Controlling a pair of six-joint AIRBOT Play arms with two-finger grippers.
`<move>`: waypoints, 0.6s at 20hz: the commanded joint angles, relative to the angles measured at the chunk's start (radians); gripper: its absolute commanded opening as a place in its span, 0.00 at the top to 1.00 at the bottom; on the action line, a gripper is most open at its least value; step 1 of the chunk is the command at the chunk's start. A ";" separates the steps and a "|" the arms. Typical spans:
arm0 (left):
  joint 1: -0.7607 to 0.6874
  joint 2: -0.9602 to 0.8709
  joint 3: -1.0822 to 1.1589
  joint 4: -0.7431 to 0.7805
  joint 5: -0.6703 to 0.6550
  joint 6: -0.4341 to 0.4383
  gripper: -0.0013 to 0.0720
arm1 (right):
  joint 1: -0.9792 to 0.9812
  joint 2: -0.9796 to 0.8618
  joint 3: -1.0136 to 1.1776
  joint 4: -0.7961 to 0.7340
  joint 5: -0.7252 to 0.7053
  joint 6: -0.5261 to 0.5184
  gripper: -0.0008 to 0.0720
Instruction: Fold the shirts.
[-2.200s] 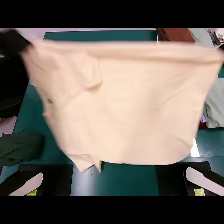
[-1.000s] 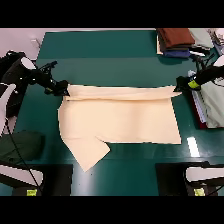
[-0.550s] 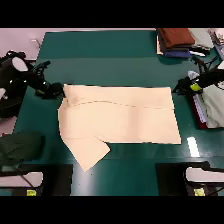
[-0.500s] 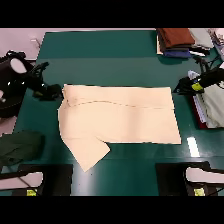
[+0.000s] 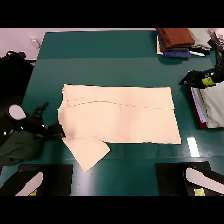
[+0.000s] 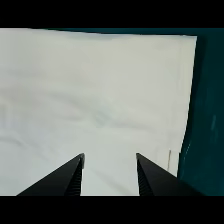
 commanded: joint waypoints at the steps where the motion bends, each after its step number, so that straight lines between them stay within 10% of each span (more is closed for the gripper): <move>1: -0.017 0.041 -0.130 -0.121 0.100 -0.004 0.21 | 0.000 0.016 0.000 0.002 0.004 0.000 0.46; 5: -0.164 0.041 -0.141 -0.179 0.210 -0.013 0.22 | 0.000 0.016 0.000 0.001 0.017 0.000 0.46; 9: -0.189 0.041 -0.138 -0.176 0.181 -0.010 0.95 | -0.039 0.022 -0.017 -0.005 0.087 -0.014 0.46; 12: -0.189 0.041 -0.107 -0.173 0.149 -0.003 0.95 | -0.134 0.089 -0.185 -0.024 0.102 -0.026 0.46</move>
